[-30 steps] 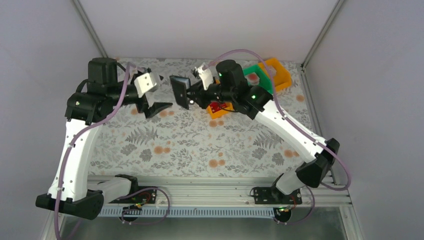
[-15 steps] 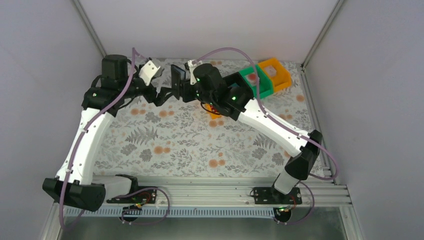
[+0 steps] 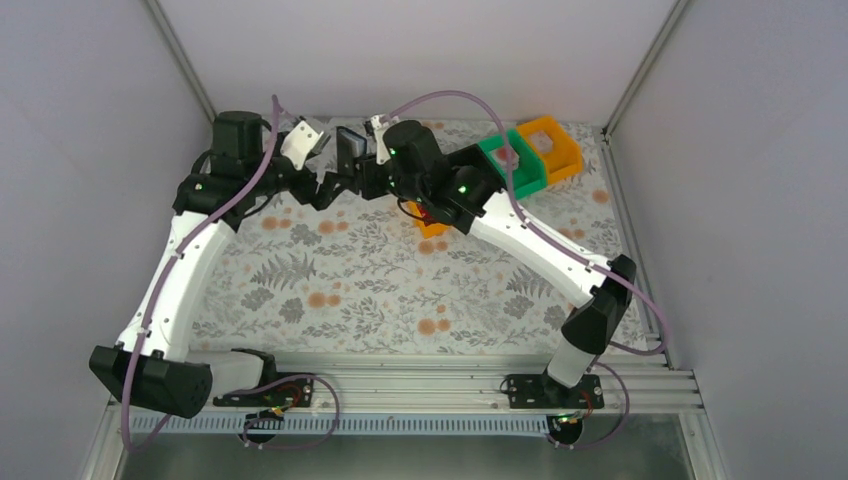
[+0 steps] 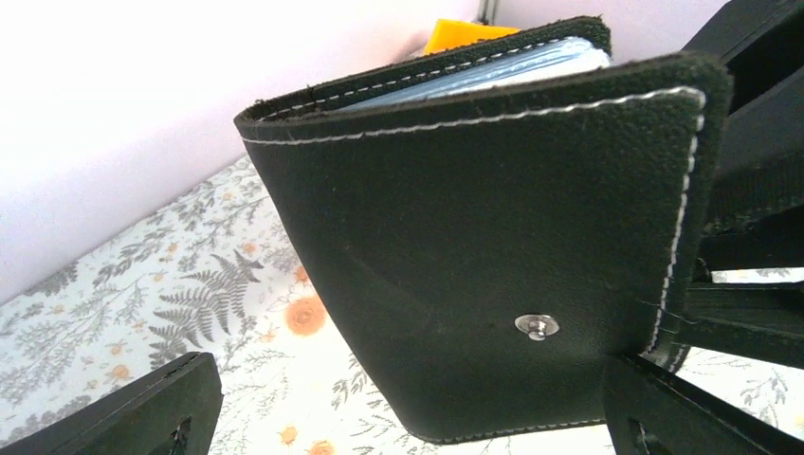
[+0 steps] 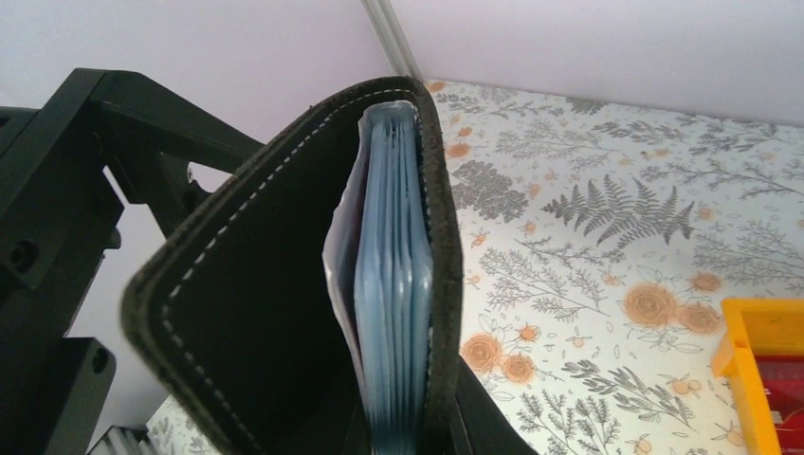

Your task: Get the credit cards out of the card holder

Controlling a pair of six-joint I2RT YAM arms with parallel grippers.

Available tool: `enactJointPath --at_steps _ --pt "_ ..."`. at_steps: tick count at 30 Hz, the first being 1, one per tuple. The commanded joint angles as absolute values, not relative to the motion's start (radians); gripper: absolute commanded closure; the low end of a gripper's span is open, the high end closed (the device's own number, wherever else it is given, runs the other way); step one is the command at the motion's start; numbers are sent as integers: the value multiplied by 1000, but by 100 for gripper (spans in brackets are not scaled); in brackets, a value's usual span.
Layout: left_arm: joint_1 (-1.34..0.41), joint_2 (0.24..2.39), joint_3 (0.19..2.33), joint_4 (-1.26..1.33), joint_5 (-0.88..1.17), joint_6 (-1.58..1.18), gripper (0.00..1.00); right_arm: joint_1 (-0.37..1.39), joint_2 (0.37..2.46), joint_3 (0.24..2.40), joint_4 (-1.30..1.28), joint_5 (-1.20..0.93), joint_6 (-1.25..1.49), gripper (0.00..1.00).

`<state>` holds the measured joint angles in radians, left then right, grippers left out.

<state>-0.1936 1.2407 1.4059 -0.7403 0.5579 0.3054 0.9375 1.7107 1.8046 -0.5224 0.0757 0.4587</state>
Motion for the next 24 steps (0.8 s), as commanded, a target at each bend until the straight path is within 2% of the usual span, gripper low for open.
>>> enactJointPath --at_steps 1,11,16,20,24 --pt "-183 1240 1401 -686 439 323 0 939 1678 1819 -486 -110 463 96" --pt "-52 1230 1440 -715 482 369 0 899 1602 1761 -514 -64 449 96" --pt "-61 1183 1437 -746 737 370 0 895 1619 1799 -558 68 454 96" --pt "-173 1140 1433 -693 684 301 0 897 1655 1818 -545 73 461 96" --pt "-198 1189 1469 -679 629 233 0 896 1705 1848 -538 55 470 96"
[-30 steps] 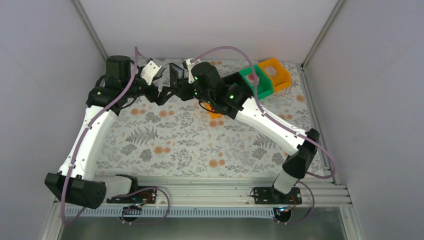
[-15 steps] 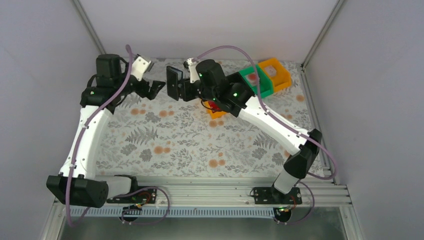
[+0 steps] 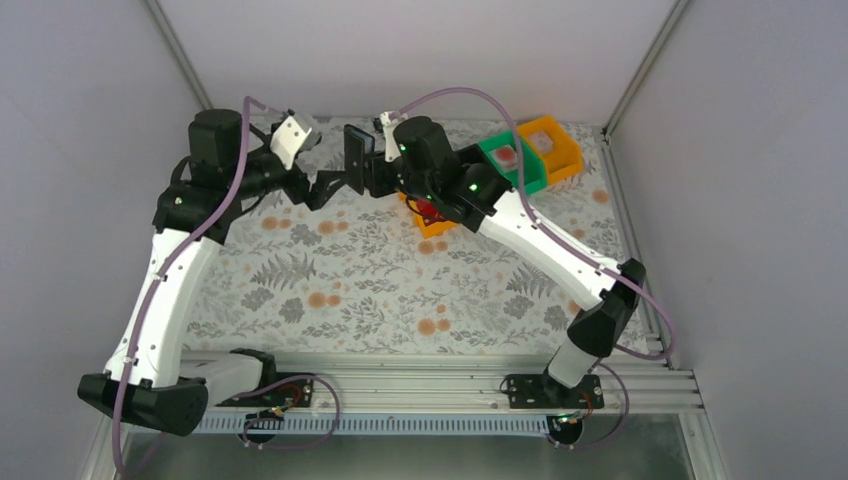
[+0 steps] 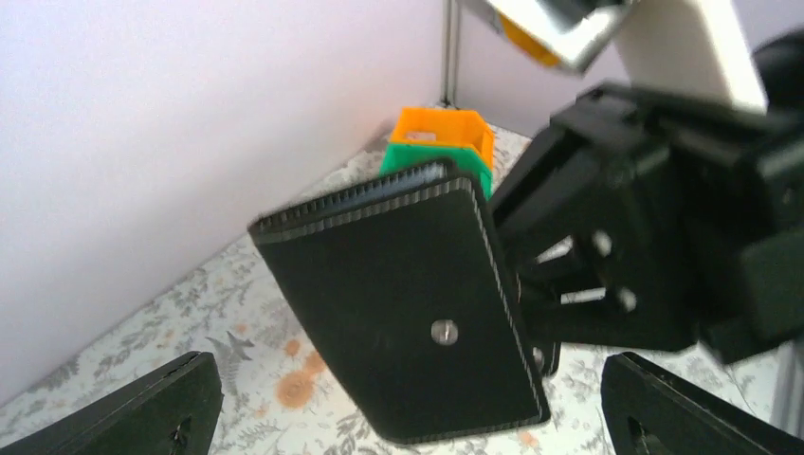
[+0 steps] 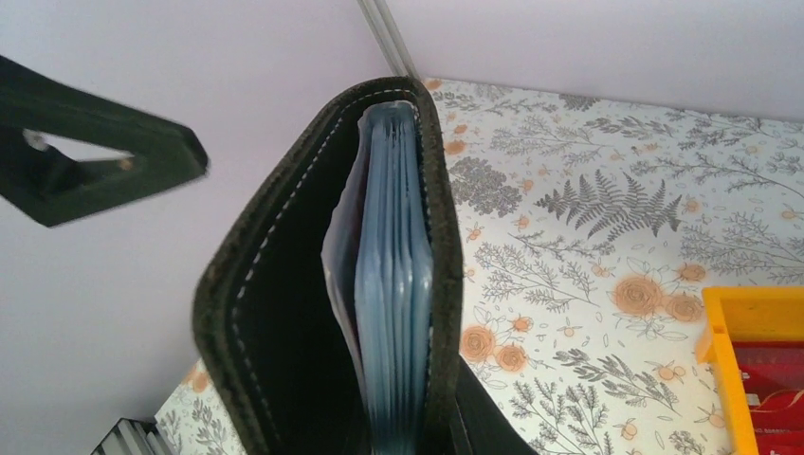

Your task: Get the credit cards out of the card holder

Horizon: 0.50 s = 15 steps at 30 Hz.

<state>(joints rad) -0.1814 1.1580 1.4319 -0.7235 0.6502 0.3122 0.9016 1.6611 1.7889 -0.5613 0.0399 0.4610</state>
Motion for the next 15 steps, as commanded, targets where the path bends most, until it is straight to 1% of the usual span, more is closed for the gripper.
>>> enactJointPath --at_steps 1,5,11,15 --pt "-208 1202 1473 -679 616 230 0 897 1710 1853 -534 53 472 96" --pt "-247 1235 1474 -674 586 215 0 896 1725 1864 -523 45 483 96" --pt "-258 1273 1486 -672 479 236 0 901 1738 1889 -528 24 486 96" --pt "-256 1303 1488 -688 355 265 0 901 1725 1888 -531 11 475 96"
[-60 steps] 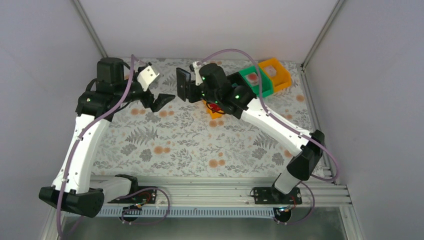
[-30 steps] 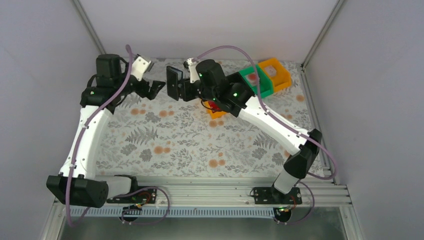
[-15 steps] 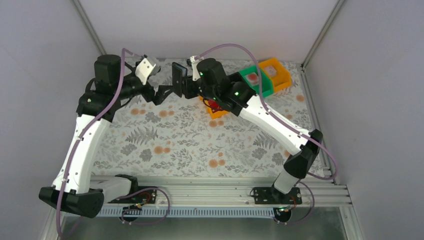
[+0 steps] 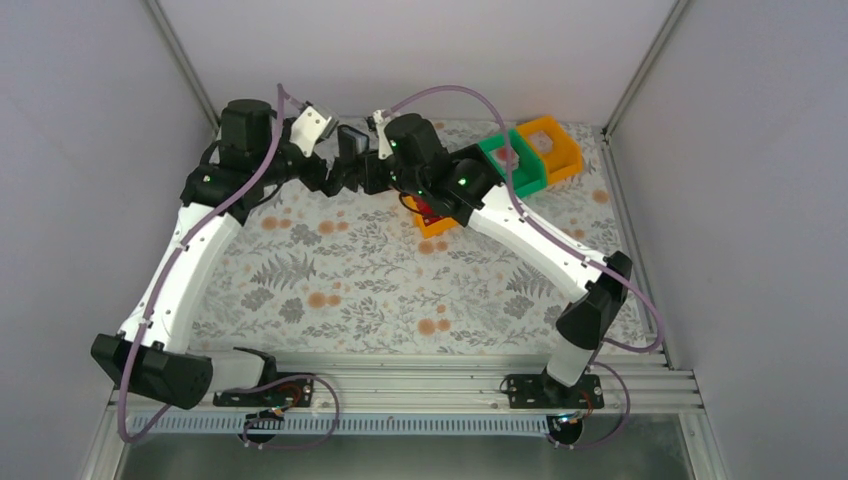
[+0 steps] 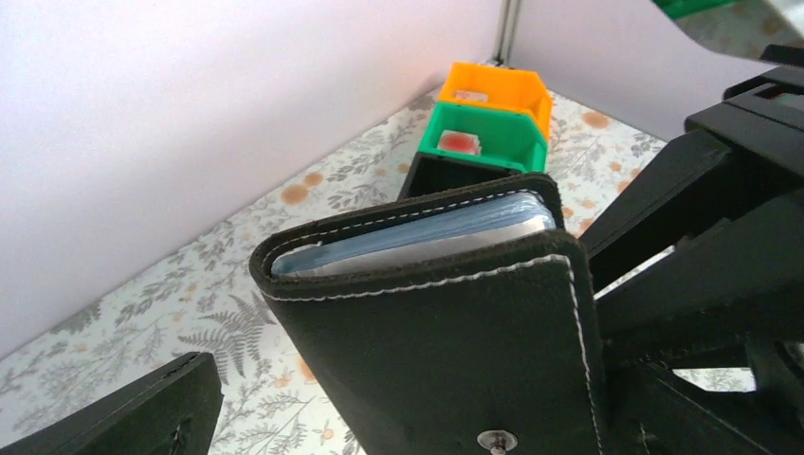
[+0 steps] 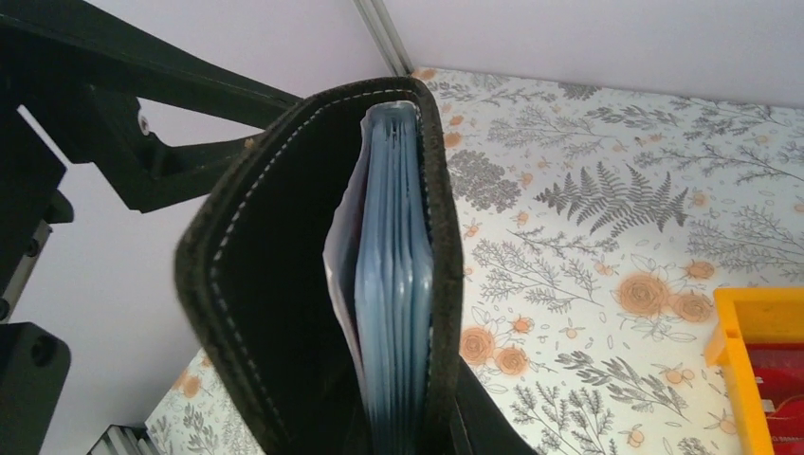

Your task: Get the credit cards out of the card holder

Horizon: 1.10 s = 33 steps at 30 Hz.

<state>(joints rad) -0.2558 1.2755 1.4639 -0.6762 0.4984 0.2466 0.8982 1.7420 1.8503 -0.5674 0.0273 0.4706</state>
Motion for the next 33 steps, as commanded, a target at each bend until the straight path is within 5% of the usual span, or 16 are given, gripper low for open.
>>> enactJointPath --at_steps 1,10,20,33 --pt "-257 1308 1485 -689 321 277 0 901 1718 1885 -530 5 472 96" --pt "-196 1258 1442 -700 339 327 3 863 1602 1784 -495 -102 414 96" --pt "-125 1220 1423 -721 473 362 19 827 1557 1755 -496 -270 324 96" --pt "-114 1159 1421 -790 992 465 19 811 1549 1755 -513 -494 174 96"
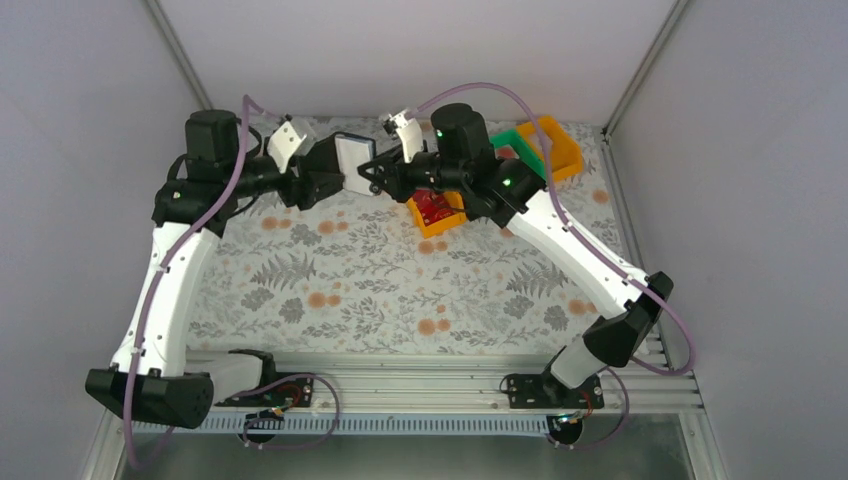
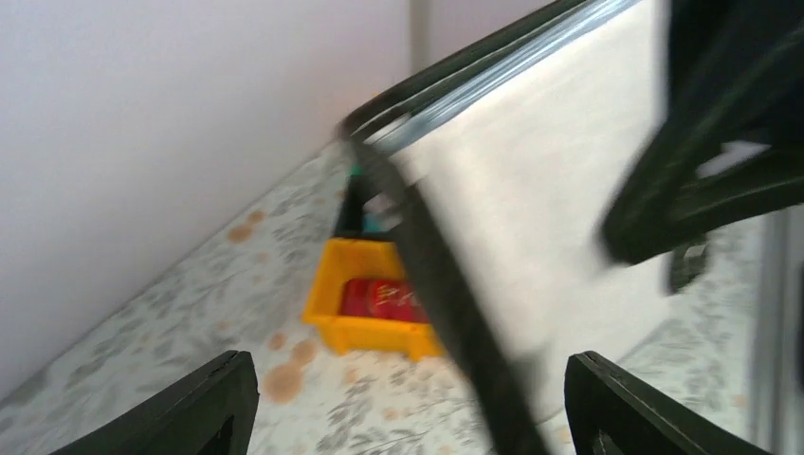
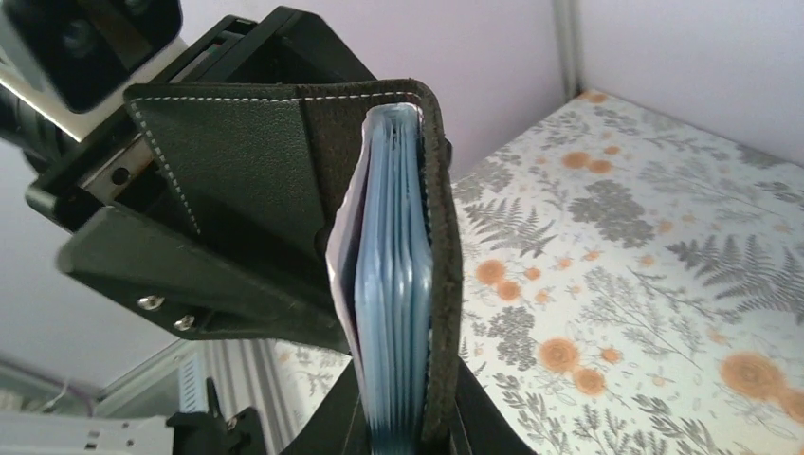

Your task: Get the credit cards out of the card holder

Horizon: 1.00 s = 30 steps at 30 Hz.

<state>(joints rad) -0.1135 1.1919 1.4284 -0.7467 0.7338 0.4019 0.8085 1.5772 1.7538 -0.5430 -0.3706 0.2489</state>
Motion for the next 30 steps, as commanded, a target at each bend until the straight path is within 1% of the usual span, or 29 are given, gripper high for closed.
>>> enactJointPath --at_steps 1,2,3,4,6,7,8,10,11,13,14,16,18,22,24,26,27,28,30 --pt "-114 1155 1423 -800 1026 477 19 811 1544 1753 -514 -507 162 96" --pt "-114 1152 1424 -812 1047 488 22 811 1540 1750 -513 -517 150 96" --pt "-114 1151 1427 -821 1057 493 33 811 1536 1747 -512 -526 141 96" --pt "-114 1151 1430 -826 1057 492 48 811 1531 1745 -512 -535 129 96" --pt "-114 1150 1434 -828 1047 482 83 811 1523 1741 -516 -565 109 96" --pt "-114 1151 1435 -828 1041 477 95 810 1518 1736 -517 -580 96 96" --pt "-114 1150 1438 -831 1034 474 97 810 1508 1730 -518 -595 83 96" --pt "-114 1150 1445 -853 1033 486 98 808 1479 1703 -511 -617 54 90" --pt "-114 1147 1447 -858 1033 488 98 808 1459 1685 -504 -630 41 82" --pt "-114 1144 1454 -873 1044 489 98 803 1420 1644 -492 -647 9 60" --pt "-114 1143 1459 -884 1057 493 98 800 1401 1624 -486 -652 -7 51" --pt "-114 1137 1467 -897 1082 498 98 790 1357 1583 -473 -652 -32 40" --pt "-114 1132 1478 -905 1109 498 98 780 1319 1553 -463 -642 -41 35" --pt "-114 1136 1492 -896 1140 459 98 773 1296 1516 -467 -593 -40 31" --pt "-114 1138 1489 -863 1102 392 98 773 1295 1497 -456 -580 -11 26" --pt "-114 1145 1484 -823 1020 296 98 775 1297 1484 -442 -593 18 22" --pt "-114 1152 1486 -816 985 253 98 788 1295 1476 -432 -580 33 16" --pt "-114 1159 1487 -818 967 231 98 804 1285 1459 -409 -550 45 14" --pt "-114 1160 1486 -815 972 220 98 841 1249 1384 -320 -478 63 14"
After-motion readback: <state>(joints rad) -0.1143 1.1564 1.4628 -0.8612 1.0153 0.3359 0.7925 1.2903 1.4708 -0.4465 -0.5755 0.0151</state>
